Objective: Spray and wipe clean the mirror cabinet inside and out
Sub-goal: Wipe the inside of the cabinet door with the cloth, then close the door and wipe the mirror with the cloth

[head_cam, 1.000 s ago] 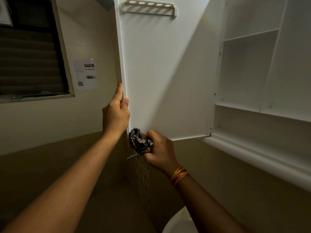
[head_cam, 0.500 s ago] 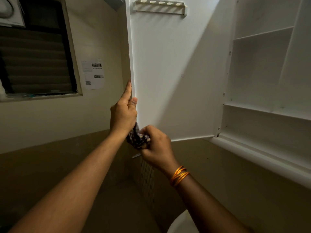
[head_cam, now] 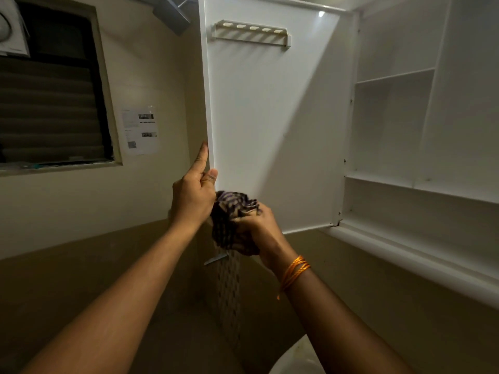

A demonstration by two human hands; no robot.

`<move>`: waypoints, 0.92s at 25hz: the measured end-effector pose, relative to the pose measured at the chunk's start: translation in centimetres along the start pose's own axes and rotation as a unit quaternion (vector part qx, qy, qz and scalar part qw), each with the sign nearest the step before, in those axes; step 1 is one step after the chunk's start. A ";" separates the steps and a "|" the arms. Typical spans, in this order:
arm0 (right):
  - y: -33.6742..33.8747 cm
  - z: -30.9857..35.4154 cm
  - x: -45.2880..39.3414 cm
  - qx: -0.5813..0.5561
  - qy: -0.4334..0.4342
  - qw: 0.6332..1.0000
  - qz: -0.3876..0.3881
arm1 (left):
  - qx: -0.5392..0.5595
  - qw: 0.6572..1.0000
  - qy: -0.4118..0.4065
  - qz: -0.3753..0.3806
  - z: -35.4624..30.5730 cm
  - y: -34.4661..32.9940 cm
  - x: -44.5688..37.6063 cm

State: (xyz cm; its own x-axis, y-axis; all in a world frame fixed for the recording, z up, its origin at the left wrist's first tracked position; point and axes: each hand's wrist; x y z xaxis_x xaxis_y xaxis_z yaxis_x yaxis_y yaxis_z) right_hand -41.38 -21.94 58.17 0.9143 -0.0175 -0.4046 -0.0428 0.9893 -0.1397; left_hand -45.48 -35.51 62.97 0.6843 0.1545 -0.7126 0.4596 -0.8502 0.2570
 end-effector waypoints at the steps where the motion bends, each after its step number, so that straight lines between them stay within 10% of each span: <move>1: 0.1 0.4 0.2 -0.071 -0.016 0.997 -0.029 | 0.004 1.000 -0.004 0.004 -0.2 0.2 0.2; 9: -1.1 6.0 3.3 -0.249 0.053 0.956 -0.145 | 0.051 0.998 -0.033 0.014 -3.5 3.2 1.7; 23: 8.0 15.4 17.7 -0.071 0.113 0.971 -0.196 | 0.160 0.956 -0.231 0.085 -18.2 0.0 9.5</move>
State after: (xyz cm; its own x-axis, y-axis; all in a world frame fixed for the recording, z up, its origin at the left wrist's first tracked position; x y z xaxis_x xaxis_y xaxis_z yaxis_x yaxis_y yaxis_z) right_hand -19.38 -12.12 63.79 0.7605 -0.4362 -0.4810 0.2208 0.8704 -0.4402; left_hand -28.64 -24.91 68.14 0.3762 -0.1752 -0.9098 0.1163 -0.9653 0.2340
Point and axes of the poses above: each hand's wrist, its own x-axis away from the middle knuckle, its own y-axis out of the back of the hand, z = x × y, and after that the axes turned 4 degrees about y, right-handed
